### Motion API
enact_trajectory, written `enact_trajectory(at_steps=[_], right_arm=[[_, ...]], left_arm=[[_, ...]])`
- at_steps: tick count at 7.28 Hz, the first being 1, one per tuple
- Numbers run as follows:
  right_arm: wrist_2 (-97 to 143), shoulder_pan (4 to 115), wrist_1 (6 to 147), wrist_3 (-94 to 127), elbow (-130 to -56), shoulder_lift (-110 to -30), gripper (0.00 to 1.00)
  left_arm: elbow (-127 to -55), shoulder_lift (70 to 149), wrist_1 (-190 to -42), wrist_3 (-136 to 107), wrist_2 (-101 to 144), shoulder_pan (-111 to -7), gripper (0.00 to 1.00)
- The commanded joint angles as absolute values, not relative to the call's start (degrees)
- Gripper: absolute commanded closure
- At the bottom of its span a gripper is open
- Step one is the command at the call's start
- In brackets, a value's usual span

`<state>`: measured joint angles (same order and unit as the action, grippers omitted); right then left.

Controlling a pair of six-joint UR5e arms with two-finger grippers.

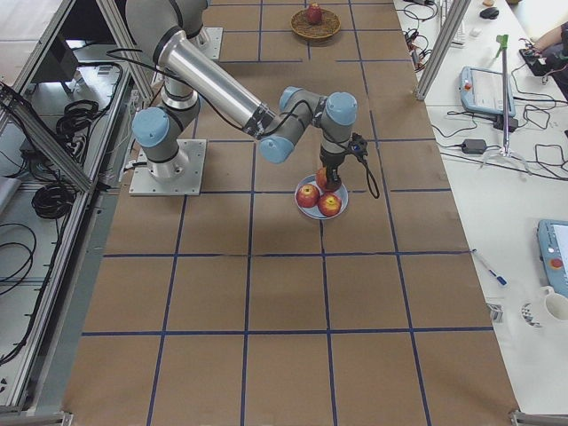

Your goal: Transfer apple from basket to plate

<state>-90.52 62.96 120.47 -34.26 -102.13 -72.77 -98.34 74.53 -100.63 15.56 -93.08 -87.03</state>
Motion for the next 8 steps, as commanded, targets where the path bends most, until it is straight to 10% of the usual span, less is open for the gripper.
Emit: enact_trajectory(at_steps=[1, 2, 3, 4, 8], right_arm=[[-90.61, 62.93, 121.11, -34.28, -102.83, -71.98, 0.49], [-90.7, 62.93, 121.11, -34.28, -102.92, -71.9, 0.43], [-90.96, 62.93, 121.11, -34.36, -102.83, -71.81, 0.09], [-91.31, 62.93, 120.85, -34.37, -102.05, -71.89, 0.0], [-90.62, 67.56, 108.35, -30.7, -92.32, -77.67, 0.0]], left_arm=[[-98.35, 74.44, -100.63, 15.56, -93.08, -87.01, 0.01], [-98.26, 74.53, -100.63, 15.64, -93.08, -87.01, 0.01], [-98.17, 74.62, -100.63, 15.56, -93.08, -87.01, 0.01], [-98.09, 74.71, -100.63, 15.56, -93.08, -87.01, 0.01], [-98.0, 74.79, -100.63, 15.56, -93.08, -87.01, 0.01]])
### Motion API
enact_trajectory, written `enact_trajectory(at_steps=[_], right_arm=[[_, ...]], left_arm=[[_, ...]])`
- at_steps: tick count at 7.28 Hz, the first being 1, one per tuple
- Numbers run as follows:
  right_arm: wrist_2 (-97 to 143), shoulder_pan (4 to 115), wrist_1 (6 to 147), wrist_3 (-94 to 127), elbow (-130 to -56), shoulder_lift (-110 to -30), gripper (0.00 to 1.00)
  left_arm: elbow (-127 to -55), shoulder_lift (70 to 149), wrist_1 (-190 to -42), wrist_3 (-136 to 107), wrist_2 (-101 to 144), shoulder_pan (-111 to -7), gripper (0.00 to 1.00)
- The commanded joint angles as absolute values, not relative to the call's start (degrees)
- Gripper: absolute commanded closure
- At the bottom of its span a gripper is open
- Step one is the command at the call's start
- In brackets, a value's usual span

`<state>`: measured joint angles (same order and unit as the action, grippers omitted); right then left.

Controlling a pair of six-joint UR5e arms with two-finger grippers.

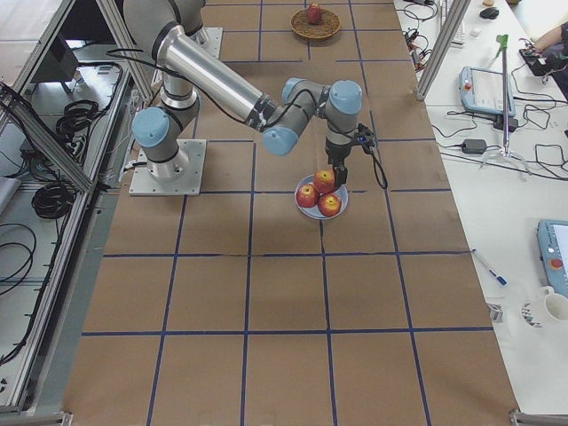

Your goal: Transfer apple from basket to plate

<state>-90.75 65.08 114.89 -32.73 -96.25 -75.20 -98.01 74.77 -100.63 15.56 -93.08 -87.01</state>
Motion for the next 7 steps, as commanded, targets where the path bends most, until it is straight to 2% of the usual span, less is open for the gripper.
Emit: enact_trajectory(at_steps=[1, 5, 7], right_arm=[[-90.62, 71.07, 102.63, -29.54, -90.02, -78.91, 0.0], [-90.0, 85.65, 92.73, -12.09, -90.26, -85.77, 0.0], [-89.91, 88.06, 91.59, -10.46, -90.44, -87.35, 0.0]], left_arm=[[-98.09, 74.71, -100.63, 15.56, -93.08, -87.01, 0.01], [-98.35, 74.53, -100.63, 15.56, -93.08, -87.01, 0.01], [-98.35, 74.53, -100.63, 15.56, -93.08, -87.01, 0.01]])
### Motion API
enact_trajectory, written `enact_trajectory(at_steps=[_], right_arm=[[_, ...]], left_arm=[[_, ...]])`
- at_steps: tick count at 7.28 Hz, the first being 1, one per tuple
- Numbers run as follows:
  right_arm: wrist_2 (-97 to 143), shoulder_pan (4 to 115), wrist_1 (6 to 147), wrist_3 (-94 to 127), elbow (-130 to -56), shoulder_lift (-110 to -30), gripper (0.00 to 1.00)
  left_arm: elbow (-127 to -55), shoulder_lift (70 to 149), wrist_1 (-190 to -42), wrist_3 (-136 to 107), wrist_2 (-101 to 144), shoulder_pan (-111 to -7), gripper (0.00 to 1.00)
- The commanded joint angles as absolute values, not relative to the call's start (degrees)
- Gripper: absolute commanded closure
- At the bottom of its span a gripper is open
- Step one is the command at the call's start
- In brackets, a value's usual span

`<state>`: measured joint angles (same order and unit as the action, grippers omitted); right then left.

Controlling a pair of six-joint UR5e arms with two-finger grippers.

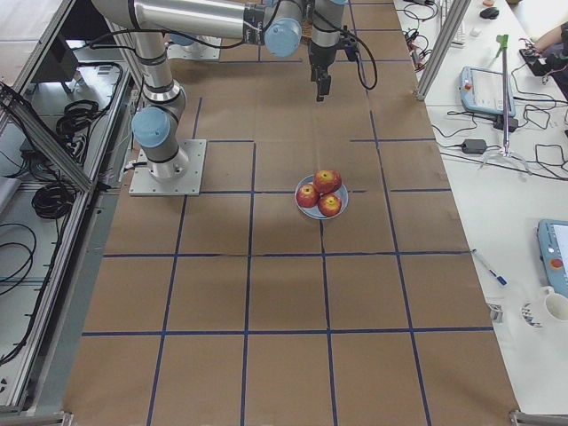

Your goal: Transfer apple from basket to plate

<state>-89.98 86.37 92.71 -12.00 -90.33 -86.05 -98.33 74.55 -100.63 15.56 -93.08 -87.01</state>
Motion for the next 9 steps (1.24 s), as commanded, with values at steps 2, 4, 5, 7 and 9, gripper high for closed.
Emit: enact_trajectory(at_steps=[2, 4, 5, 7, 9], right_arm=[[-89.91, 88.16, 91.15, -10.46, -90.35, -87.19, 0.0], [-89.82, 88.59, 91.14, -10.46, -90.44, -87.89, 0.0], [-89.91, 88.85, 91.23, -10.46, -90.35, -87.8, 0.0], [-89.91, 88.86, 91.23, -10.46, -90.35, -87.72, 0.0], [-90.0, 88.86, 91.23, -10.46, -90.35, -87.63, 0.0]], left_arm=[[-98.44, 74.53, -100.63, 15.64, -93.08, -87.01, 0.01], [-98.44, 74.44, -100.63, 15.64, -93.08, -87.01, 0.01], [-98.44, 74.44, -100.63, 15.64, -93.08, -87.01, 0.01], [-98.44, 74.44, -100.63, 15.64, -93.08, -87.01, 0.01], [-98.44, 74.44, -100.63, 15.64, -93.08, -87.01, 0.01]])
